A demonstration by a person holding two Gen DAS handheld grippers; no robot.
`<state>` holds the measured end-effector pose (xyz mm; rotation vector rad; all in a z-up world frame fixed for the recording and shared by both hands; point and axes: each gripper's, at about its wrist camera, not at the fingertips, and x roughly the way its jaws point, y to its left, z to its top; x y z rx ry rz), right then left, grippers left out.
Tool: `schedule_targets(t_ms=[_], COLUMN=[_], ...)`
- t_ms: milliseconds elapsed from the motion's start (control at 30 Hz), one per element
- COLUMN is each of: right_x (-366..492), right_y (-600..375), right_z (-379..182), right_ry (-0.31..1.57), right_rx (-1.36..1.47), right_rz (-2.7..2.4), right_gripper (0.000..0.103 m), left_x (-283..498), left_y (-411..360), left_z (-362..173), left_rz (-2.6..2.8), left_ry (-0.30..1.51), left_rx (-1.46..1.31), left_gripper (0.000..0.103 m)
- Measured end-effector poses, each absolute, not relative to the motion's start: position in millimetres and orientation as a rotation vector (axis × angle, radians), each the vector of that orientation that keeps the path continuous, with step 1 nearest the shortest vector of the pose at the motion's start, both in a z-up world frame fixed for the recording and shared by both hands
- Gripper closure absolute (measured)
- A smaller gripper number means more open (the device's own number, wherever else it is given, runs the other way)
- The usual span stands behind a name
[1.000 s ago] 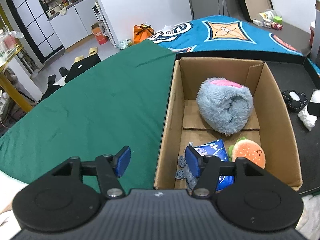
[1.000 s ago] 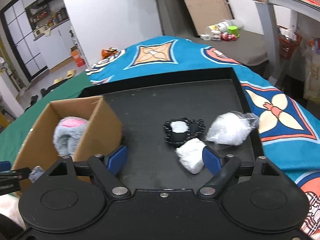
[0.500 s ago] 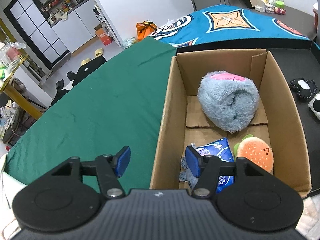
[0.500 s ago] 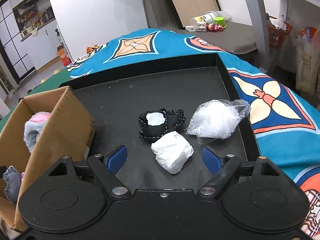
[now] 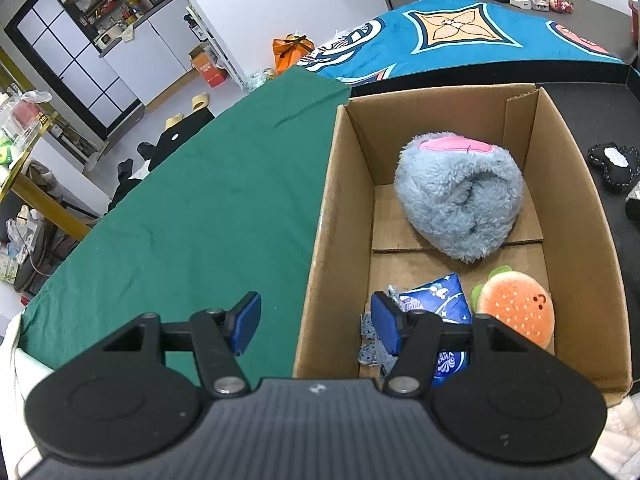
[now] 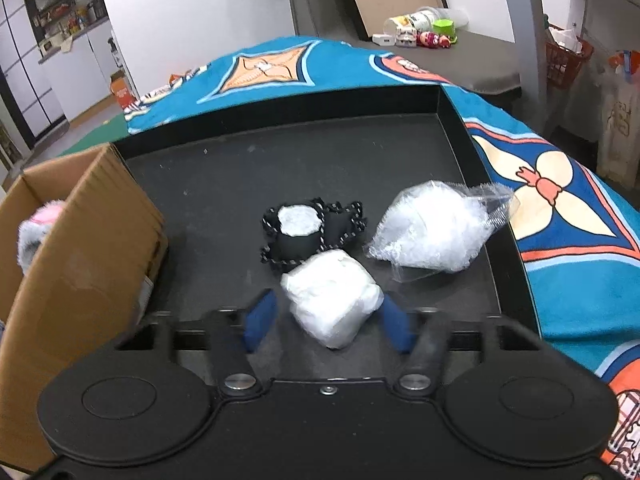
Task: Organize soft objects
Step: 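Carry the white wrapped block with the right tool into the box and release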
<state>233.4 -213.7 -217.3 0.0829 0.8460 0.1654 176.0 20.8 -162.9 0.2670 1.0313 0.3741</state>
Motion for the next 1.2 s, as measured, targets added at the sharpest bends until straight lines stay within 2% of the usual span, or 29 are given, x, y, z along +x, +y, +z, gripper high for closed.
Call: schedule_targets(t_ms=[467, 1200], right_x=[218.3, 192.5], right_y=[-221.5, -201.1], right_z=[-200.5, -133.9], right_ry=[0.846, 0.767], right_rx=[0.058, 0.048], right_rz=[0.167, 0.236], right_gripper=[0.057, 0.057], left_x=[164.4, 147.4], left_y=[27.7, 46.6], left_z=[-152.3, -137.4], left_rz=[0.367, 0.336], left_ry=[0.987, 0.924], left_rx=[0.215, 0.084], left_gripper=[0.044, 0.044])
